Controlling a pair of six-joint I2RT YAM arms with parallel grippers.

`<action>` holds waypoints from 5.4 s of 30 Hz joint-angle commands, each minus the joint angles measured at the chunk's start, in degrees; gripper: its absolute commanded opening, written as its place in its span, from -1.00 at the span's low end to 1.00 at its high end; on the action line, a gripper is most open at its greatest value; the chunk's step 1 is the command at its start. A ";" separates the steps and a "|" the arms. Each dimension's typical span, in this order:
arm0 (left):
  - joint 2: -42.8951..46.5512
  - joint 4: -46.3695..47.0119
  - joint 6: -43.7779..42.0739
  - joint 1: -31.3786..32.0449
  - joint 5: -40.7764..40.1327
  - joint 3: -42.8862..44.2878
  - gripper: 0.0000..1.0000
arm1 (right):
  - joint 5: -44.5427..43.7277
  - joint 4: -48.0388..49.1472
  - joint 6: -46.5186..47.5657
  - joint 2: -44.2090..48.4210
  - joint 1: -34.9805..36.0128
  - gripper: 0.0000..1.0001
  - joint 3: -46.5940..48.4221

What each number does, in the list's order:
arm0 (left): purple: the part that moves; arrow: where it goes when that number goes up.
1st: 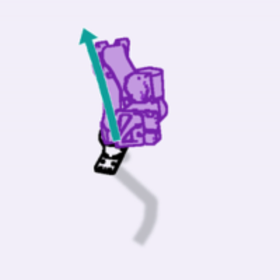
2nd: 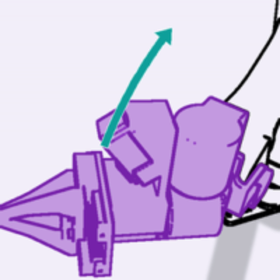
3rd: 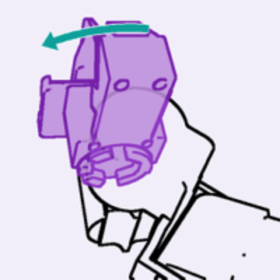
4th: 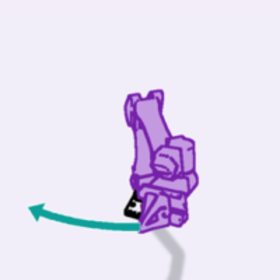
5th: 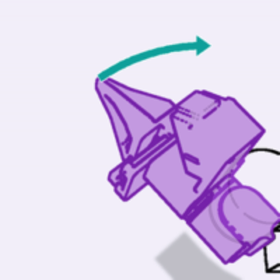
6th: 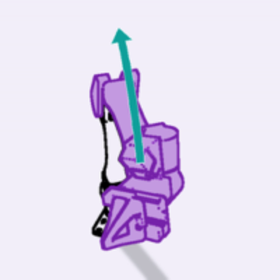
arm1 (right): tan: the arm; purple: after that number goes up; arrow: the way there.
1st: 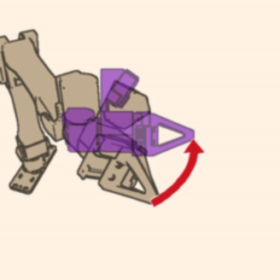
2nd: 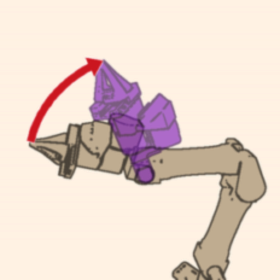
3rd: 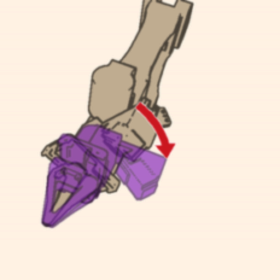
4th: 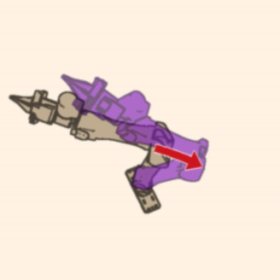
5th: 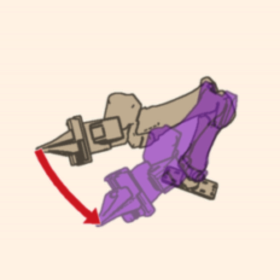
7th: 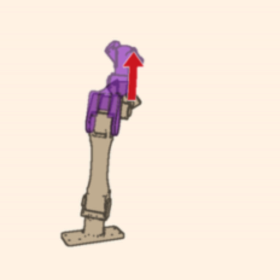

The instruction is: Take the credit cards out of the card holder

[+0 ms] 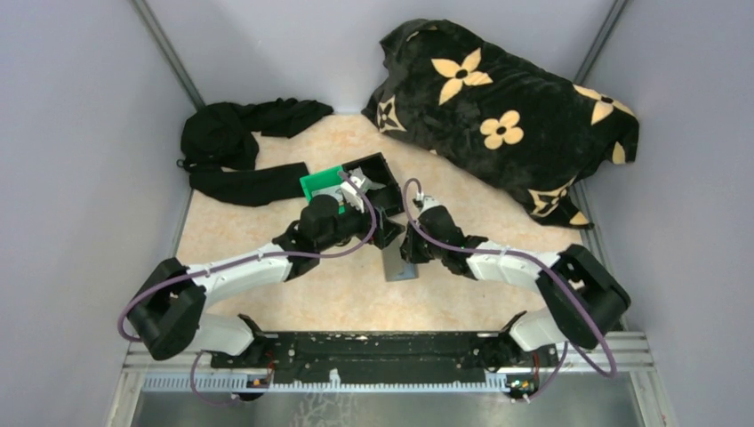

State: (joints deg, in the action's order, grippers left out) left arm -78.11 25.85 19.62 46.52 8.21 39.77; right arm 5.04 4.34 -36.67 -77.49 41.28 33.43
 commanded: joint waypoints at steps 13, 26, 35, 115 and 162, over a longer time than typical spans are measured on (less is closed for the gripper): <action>4.24 -2.77 0.04 0.32 -7.78 -2.31 -0.02 | 3.65 7.36 2.03 -12.30 2.71 -0.96 7.65; -5.23 -14.81 6.28 0.41 -18.89 8.63 -0.39 | 15.75 13.04 3.34 -18.10 2.75 -0.54 9.07; 4.97 -18.40 9.56 0.42 -23.65 2.88 0.67 | 16.61 13.35 4.72 -13.16 2.76 -0.13 7.31; 22.26 -24.00 14.84 0.50 -35.94 -9.02 0.53 | 2.60 15.72 8.42 -24.06 11.29 -1.00 20.96; 13.77 -30.10 21.59 3.02 -28.00 -6.51 0.02 | 12.73 32.87 -2.11 -34.50 10.14 -1.00 9.38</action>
State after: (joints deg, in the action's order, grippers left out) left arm -64.79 -3.55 36.05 48.36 -22.41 31.70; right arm 17.52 39.86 -39.68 -110.63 50.98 44.21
